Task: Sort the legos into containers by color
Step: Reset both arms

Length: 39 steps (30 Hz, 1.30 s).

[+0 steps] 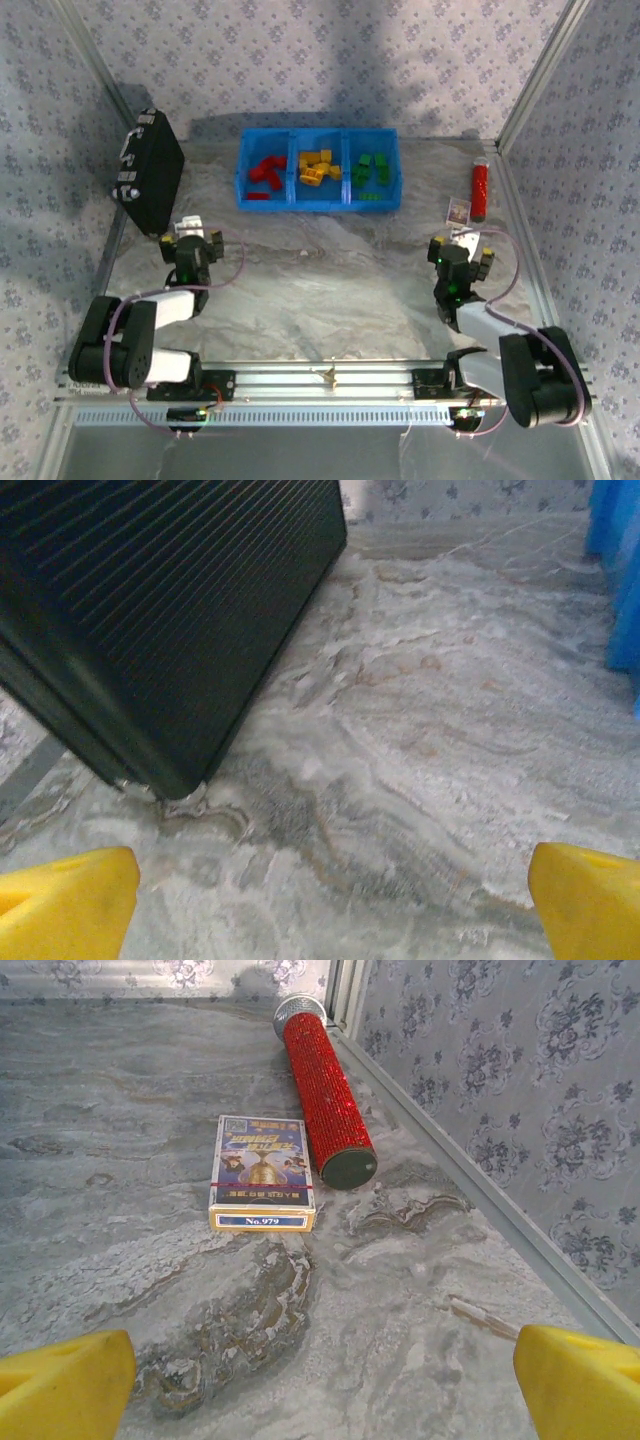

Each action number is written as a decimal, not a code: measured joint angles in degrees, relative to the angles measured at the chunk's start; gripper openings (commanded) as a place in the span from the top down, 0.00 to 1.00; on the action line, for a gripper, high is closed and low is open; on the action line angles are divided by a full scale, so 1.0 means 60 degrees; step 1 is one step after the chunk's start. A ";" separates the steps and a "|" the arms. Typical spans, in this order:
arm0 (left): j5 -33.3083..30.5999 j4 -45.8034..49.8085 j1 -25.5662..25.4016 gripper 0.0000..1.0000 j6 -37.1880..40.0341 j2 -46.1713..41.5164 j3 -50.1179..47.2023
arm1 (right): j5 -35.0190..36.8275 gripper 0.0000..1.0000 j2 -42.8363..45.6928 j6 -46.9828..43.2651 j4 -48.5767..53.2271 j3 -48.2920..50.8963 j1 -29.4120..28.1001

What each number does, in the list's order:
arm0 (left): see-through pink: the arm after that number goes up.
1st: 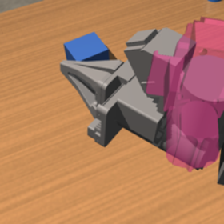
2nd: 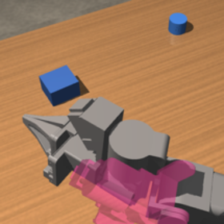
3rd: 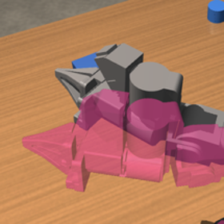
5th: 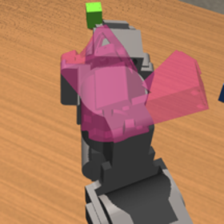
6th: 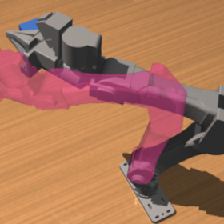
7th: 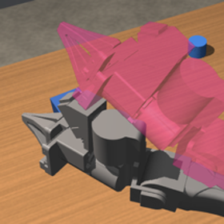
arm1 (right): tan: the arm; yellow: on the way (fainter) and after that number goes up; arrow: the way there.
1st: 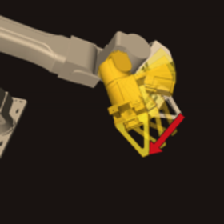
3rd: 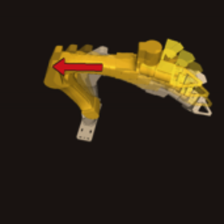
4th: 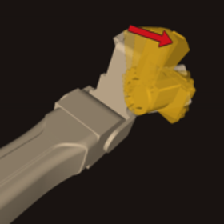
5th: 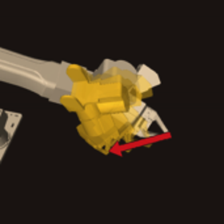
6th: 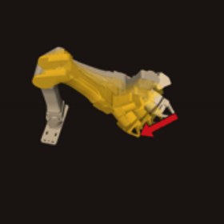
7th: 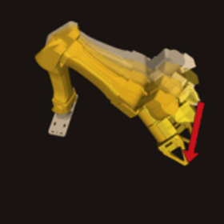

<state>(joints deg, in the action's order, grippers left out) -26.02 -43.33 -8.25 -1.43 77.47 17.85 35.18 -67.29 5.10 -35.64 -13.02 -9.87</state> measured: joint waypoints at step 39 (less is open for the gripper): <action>0.2954 -0.2776 0.0637 0.00 0.0805 0.1840 -0.0397 | -0.3865 0.01 -0.3337 -0.1840 -0.3617 -0.0419 0.1027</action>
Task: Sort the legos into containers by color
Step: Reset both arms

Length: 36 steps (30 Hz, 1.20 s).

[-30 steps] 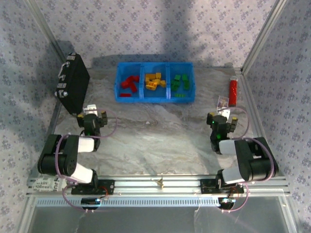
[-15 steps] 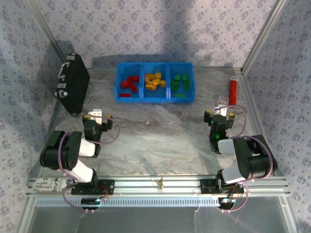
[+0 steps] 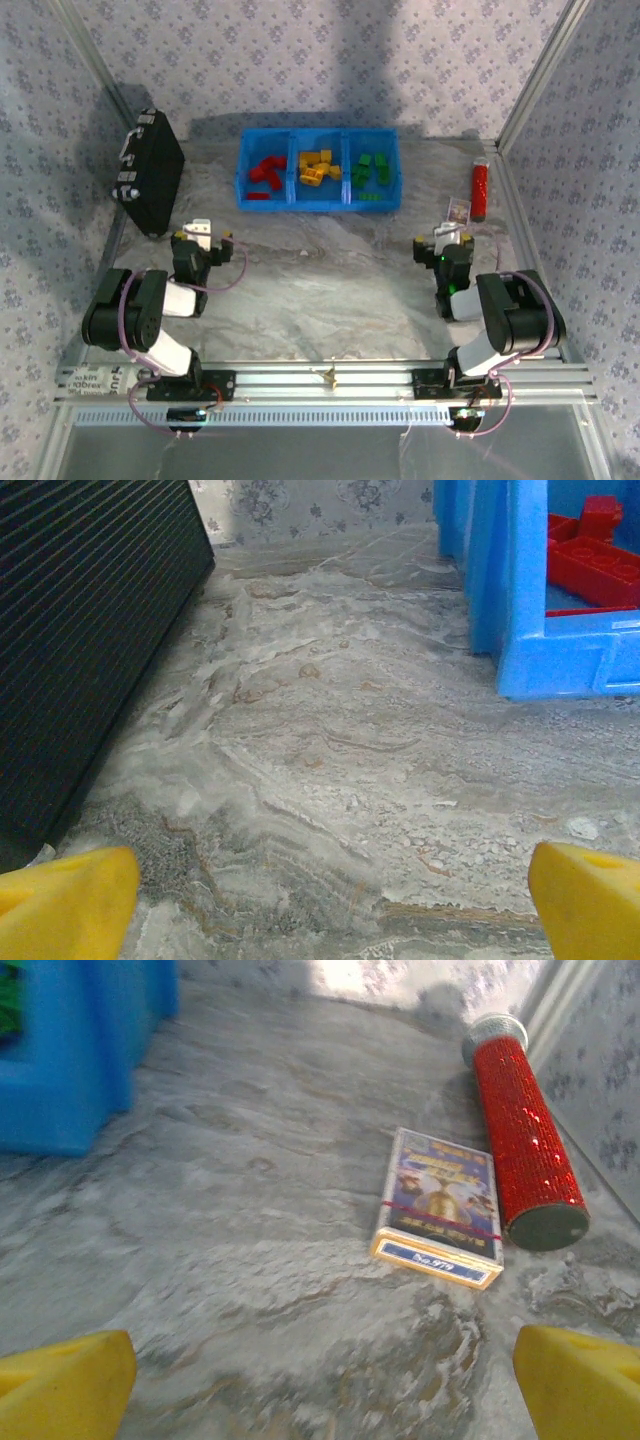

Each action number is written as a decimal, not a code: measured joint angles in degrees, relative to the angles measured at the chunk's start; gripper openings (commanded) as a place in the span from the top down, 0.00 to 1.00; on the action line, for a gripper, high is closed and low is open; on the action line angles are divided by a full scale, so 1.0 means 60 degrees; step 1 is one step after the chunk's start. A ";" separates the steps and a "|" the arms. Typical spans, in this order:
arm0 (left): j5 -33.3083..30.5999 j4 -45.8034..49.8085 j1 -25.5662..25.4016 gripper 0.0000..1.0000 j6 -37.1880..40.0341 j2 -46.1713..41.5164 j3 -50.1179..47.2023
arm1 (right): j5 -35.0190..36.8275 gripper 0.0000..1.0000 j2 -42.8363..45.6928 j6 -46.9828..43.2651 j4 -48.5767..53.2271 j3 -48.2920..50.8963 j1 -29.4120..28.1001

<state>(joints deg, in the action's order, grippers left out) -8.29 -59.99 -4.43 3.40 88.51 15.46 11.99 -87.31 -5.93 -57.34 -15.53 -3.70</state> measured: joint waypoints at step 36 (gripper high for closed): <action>-0.0011 0.0827 0.0117 0.00 -0.0178 0.0000 0.0452 | -0.0226 0.01 0.0015 0.0780 0.1566 -0.1067 0.0637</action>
<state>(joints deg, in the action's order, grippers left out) -8.36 -55.02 -3.73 2.33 88.51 18.17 10.63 -87.22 -1.26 -47.94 -21.93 0.12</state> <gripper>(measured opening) 0.997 0.991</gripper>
